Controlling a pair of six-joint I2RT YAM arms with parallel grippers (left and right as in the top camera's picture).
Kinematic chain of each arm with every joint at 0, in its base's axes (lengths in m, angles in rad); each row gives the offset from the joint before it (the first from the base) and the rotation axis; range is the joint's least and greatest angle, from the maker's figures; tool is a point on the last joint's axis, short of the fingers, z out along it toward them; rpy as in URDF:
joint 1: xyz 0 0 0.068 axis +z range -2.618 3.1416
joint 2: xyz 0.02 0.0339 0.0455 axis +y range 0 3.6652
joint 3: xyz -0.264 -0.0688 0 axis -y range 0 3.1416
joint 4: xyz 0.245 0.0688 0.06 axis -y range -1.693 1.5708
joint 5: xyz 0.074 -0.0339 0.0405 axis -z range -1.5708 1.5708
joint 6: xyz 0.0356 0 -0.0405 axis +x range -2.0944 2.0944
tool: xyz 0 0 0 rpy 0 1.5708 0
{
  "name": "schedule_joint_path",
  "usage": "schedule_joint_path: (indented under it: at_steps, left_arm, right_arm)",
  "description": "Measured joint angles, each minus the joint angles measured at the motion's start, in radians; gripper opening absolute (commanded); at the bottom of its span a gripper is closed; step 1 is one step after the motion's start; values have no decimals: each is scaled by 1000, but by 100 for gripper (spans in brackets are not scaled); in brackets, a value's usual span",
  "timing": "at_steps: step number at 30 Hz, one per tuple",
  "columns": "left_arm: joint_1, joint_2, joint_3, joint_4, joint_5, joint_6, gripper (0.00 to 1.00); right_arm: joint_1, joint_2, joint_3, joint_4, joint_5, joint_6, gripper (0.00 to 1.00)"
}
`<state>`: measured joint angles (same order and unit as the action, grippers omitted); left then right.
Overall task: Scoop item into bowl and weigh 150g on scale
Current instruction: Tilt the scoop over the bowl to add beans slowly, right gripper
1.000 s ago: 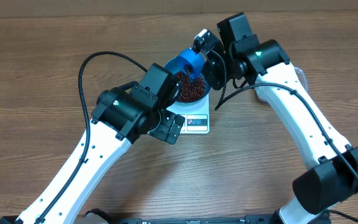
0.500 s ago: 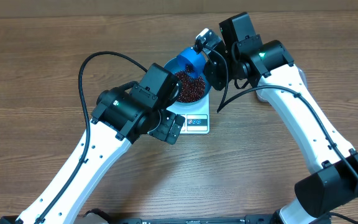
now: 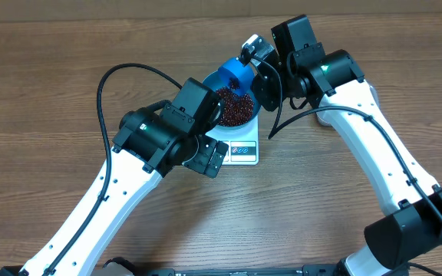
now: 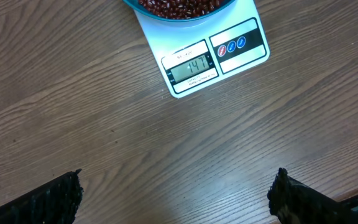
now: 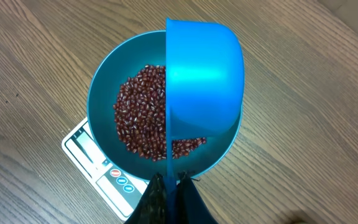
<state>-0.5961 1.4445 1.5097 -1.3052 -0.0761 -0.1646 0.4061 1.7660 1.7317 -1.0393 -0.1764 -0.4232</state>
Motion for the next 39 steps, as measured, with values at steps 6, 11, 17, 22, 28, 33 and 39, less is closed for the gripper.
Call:
schedule_joint_path:
  at_steps: [6, 11, 17, 22, 28, 33, 39]
  left_arm:
    - [0, 0, 0, 0, 0, 0, 100]
    - [0, 0, 0, 0, 0, 0, 100]
    - [0, 0, 0, 0, 0, 0, 99]
    - [0, 0, 0, 0, 0, 0, 100]
    - [0, 0, 0, 0, 0, 0, 99]
    - [0, 0, 0, 0, 0, 0, 100]
    - [0, 0, 0, 0, 0, 0, 100]
  right_arm:
    - [-7, -1, 0, 7, 0, -1, 4]
    - [-9, -1, 0, 8, 0, 0, 4]
    - [-2, -17, 0, -11, 0, -1, 4]
    - [-5, -22, 0, -4, 0, -1, 4]
    - [-5, -22, 0, -5, 0, 0, 4]
    - [-5, -22, 0, -8, 0, 0, 4]
    - [-5, -22, 0, -8, -2, 0, 4]
